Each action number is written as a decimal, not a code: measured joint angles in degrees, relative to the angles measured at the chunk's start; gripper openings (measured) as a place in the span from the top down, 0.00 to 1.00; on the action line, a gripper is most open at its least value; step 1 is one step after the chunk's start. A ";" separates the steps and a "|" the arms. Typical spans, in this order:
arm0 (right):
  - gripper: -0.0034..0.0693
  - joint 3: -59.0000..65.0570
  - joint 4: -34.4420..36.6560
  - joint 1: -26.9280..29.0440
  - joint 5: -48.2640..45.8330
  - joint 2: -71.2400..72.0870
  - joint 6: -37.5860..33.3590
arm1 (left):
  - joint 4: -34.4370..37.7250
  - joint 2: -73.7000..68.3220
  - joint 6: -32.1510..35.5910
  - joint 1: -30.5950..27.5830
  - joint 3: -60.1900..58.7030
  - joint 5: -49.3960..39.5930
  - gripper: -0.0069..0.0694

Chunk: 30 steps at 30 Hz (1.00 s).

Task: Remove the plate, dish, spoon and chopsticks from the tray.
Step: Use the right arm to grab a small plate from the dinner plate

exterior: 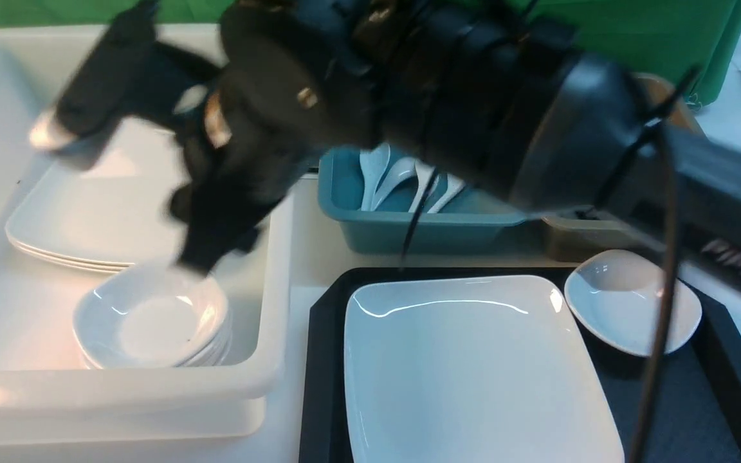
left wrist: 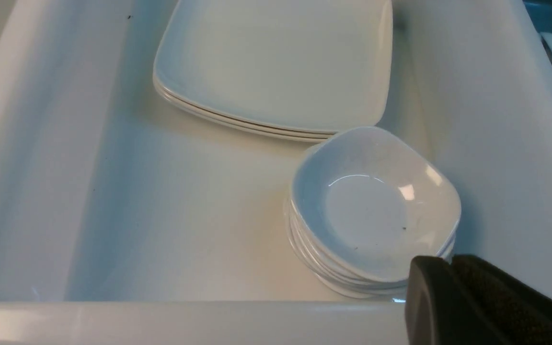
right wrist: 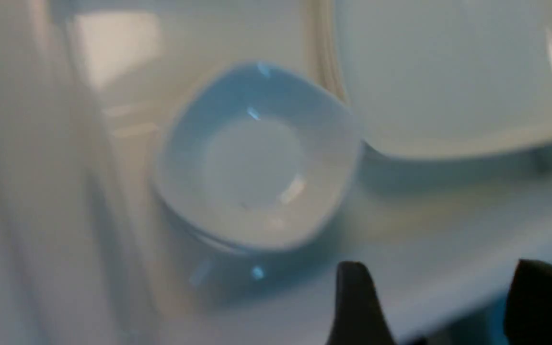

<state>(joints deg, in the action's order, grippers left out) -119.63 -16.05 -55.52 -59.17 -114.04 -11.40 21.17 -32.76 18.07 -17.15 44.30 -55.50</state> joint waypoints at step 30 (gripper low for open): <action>0.17 59.05 7.00 43.13 18.77 19.70 2.50 | 2.95 -17.01 4.53 18.22 0.00 4.33 0.89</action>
<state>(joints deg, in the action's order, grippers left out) -60.58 -9.05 -12.39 -40.40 -94.34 -8.90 24.12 -49.77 22.60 1.07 44.30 -51.16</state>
